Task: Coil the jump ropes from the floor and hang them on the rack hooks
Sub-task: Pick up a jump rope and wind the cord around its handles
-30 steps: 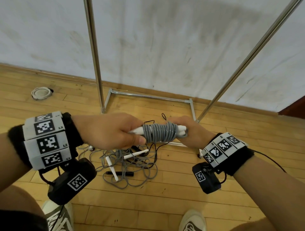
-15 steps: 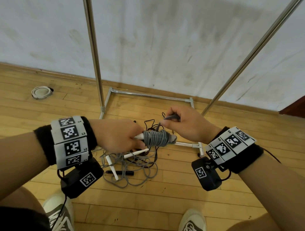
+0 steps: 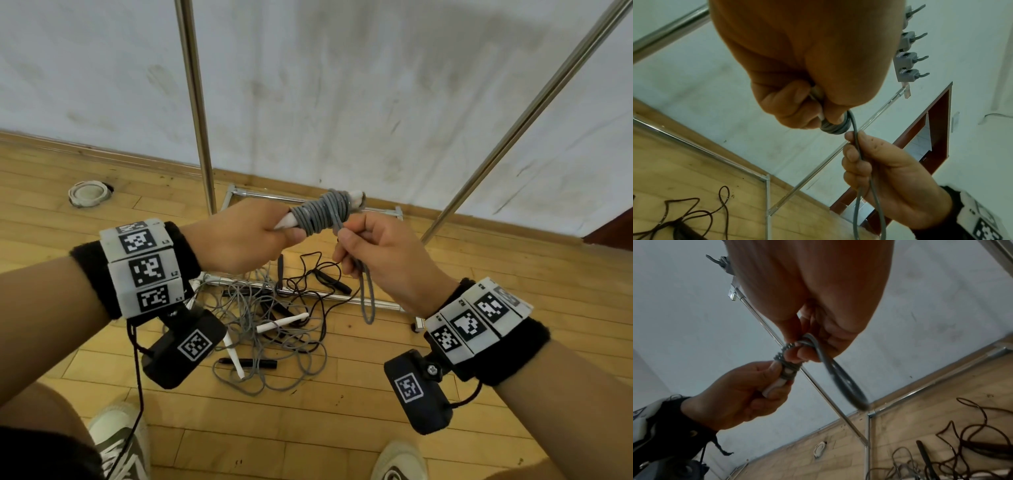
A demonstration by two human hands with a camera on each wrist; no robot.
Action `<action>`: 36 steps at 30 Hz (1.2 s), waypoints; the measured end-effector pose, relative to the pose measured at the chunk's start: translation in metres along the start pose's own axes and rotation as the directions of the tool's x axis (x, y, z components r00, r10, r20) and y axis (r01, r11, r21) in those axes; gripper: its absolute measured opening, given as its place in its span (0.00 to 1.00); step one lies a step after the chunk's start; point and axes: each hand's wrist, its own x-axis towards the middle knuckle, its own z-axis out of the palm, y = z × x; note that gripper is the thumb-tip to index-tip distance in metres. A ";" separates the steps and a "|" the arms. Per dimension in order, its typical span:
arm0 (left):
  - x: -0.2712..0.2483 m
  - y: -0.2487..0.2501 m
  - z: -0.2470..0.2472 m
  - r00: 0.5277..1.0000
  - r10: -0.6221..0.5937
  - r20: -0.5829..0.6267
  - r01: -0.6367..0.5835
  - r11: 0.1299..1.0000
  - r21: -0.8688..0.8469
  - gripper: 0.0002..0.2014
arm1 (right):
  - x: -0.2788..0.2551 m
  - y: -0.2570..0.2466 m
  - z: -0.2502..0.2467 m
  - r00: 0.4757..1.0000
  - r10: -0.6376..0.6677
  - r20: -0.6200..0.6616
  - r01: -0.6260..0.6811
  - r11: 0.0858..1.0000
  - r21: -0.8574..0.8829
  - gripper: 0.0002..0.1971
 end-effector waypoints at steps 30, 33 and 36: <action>-0.017 -0.001 -0.016 0.872 0.217 0.438 0.137 0.753 -0.644 0.28 | -0.004 -0.003 -0.010 0.948 -0.228 0.221 0.212 0.973 0.091 0.21; -0.020 -0.003 -0.015 0.895 0.155 0.418 0.119 0.821 -0.559 0.28 | -0.003 -0.005 -0.008 0.950 -0.235 0.206 0.220 0.971 0.095 0.18; -0.018 0.000 -0.008 0.979 0.111 0.172 -0.015 0.877 -0.481 0.17 | -0.003 -0.005 -0.001 0.964 -0.221 0.148 0.211 0.974 0.079 0.16</action>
